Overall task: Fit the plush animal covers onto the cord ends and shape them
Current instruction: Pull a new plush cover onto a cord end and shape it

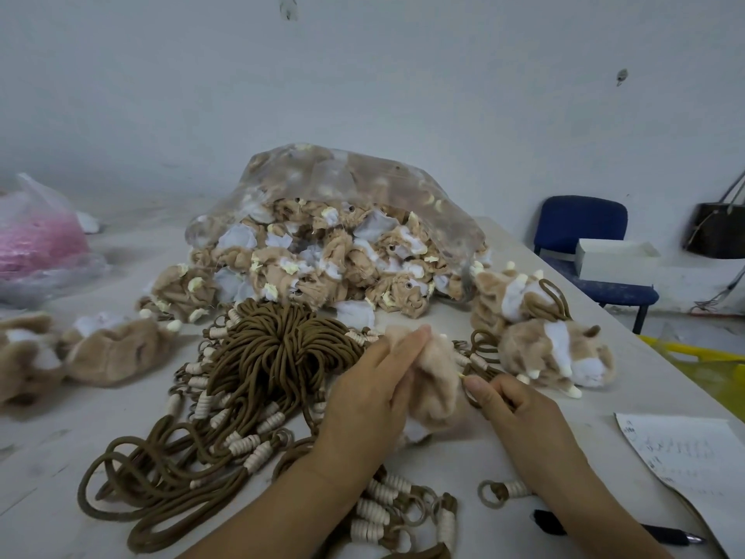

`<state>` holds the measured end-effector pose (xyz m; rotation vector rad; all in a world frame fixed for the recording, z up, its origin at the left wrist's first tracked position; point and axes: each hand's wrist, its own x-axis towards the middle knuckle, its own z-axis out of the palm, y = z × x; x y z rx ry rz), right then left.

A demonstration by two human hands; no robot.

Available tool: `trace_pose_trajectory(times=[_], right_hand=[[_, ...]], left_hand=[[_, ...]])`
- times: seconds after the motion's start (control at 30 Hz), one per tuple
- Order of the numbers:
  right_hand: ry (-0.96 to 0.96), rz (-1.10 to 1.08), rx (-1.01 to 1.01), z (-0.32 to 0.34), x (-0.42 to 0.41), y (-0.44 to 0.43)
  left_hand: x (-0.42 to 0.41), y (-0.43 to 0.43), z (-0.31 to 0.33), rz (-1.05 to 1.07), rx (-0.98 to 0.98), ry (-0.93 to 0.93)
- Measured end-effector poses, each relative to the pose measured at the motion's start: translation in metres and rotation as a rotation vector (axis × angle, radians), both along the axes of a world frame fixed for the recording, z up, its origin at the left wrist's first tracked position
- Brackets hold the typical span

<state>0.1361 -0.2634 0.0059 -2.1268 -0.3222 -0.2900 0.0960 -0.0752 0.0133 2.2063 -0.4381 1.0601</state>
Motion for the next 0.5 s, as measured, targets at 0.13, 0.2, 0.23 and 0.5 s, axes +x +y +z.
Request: trace_pose_trajectory(times=[0.13,0.2,0.23,0.5], right_hand=[[0.018,0.011,-0.016,0.0,-0.003,0.003],[0.023,0.019,-0.02,0.0,-0.003,0.002],[0.024,0.019,-0.019,0.0,-0.002,0.001],[0.048,-0.038,-0.083,-0.004,0.004,-0.006]], left_hand=[[0.0,-0.006,-0.003,-0.01,0.009,0.066],[-0.001,-0.004,-0.003,-0.024,-0.005,0.072],[-0.001,-0.002,-0.003,-0.041,-0.026,0.067],[0.003,0.007,-0.003,-0.059,-0.176,0.001]])
